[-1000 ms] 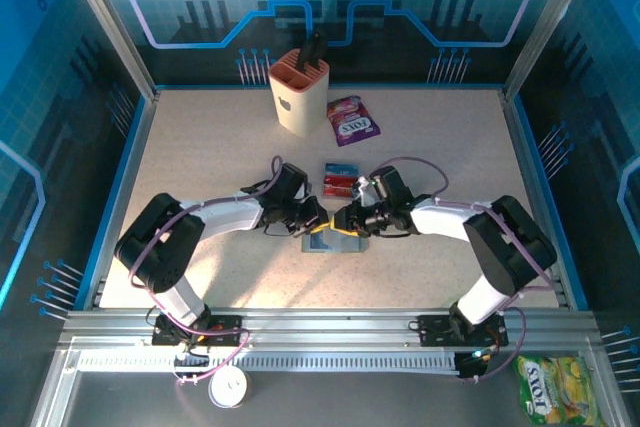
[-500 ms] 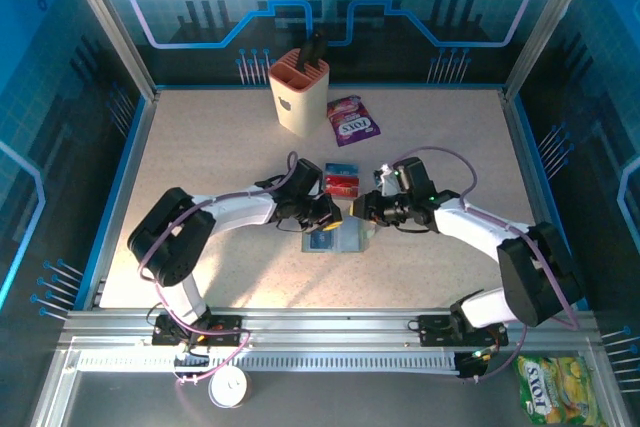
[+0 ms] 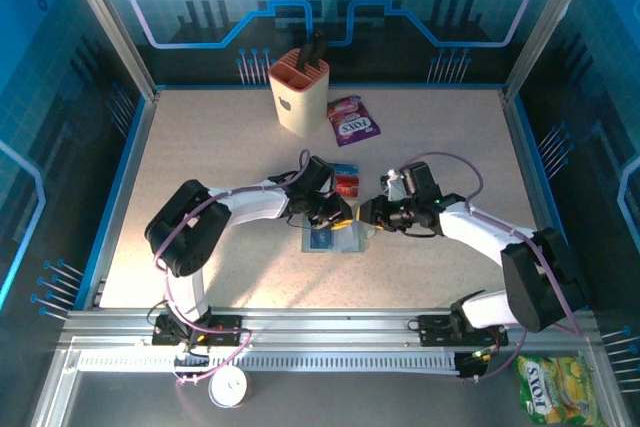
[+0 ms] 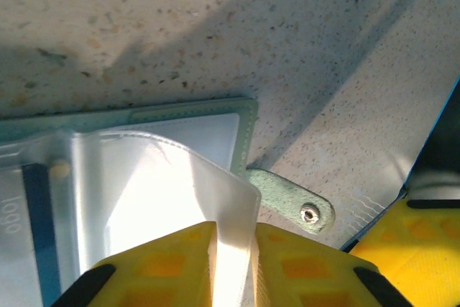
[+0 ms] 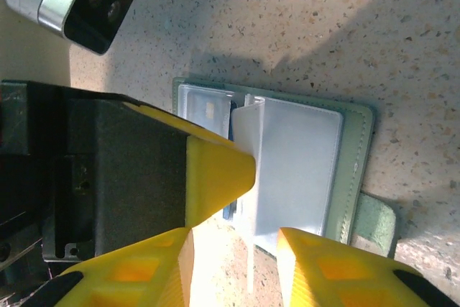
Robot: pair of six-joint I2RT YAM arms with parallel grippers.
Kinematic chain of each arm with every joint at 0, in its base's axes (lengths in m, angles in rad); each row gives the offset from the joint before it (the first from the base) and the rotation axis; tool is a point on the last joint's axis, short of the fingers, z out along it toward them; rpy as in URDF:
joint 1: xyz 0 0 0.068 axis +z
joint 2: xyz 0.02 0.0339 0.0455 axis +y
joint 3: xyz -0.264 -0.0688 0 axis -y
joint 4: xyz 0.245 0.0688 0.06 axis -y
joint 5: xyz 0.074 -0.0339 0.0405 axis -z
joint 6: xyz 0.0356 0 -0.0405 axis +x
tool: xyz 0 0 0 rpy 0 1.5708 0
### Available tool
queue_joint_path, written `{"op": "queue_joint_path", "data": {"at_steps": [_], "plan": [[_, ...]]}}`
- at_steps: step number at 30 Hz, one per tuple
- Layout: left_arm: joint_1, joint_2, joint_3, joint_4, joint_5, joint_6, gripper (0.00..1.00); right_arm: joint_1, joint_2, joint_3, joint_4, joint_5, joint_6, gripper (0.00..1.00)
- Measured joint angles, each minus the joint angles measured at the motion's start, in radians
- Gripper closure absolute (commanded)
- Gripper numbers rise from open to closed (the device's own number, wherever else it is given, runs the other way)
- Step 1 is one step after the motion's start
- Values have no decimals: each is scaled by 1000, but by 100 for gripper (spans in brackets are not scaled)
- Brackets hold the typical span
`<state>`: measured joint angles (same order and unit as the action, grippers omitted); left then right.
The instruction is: Take the credit cards out of the card holder
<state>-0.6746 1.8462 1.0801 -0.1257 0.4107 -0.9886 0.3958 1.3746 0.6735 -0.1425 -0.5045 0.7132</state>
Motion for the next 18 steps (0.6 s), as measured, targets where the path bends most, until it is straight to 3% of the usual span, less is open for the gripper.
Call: {"op": "queue_joint_path", "data": {"at_steps": [18], "plan": [[30, 8, 79, -78, 7, 47, 76, 1, 45, 46, -23, -4, 4, 63]]}}
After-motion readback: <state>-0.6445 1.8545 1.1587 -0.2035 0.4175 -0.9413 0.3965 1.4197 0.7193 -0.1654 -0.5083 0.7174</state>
